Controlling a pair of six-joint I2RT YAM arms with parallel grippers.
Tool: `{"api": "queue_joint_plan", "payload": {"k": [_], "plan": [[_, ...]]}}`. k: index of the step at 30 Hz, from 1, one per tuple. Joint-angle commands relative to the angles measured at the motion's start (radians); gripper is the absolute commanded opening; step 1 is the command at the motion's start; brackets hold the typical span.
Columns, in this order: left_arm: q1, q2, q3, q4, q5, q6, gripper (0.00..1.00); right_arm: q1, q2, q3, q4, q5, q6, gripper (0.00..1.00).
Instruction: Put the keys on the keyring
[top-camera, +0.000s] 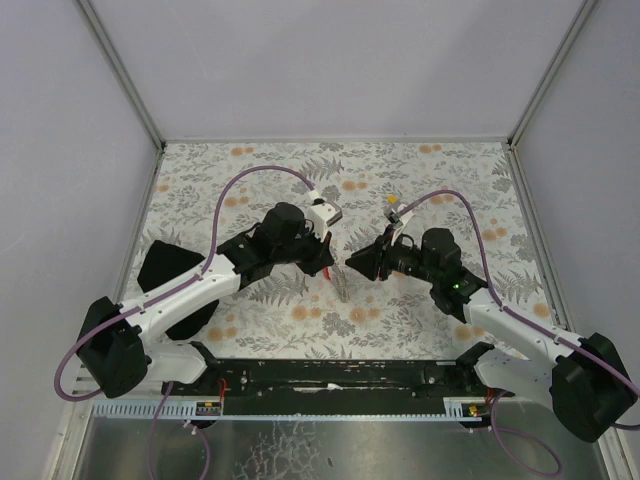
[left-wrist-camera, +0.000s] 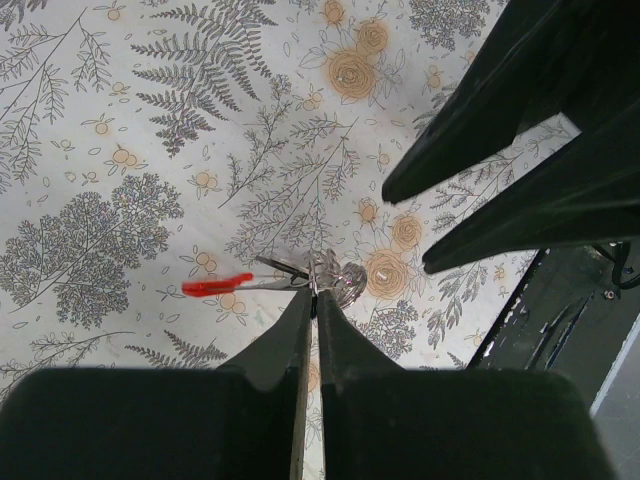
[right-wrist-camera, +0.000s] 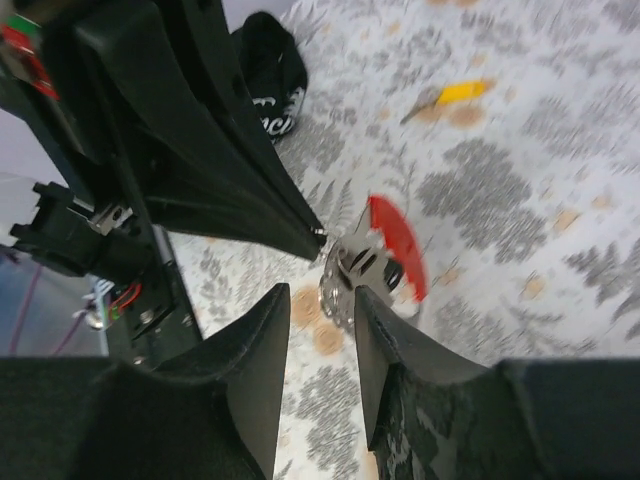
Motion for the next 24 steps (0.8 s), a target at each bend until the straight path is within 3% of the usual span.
{"api": "queue_joint_plan", "payload": {"k": [1, 24], "plan": [[0.001, -0.019, -0.009, 0.092, 0.009, -0.013, 0.0, -0.002, 0.028, 0.037, -0.057, -0.085, 0.147, 0.39], [0.001, 0.0, -0.019, 0.128, 0.03, -0.035, 0.0, -0.002, 0.16, 0.045, 0.084, -0.135, 0.258, 0.3]]}}
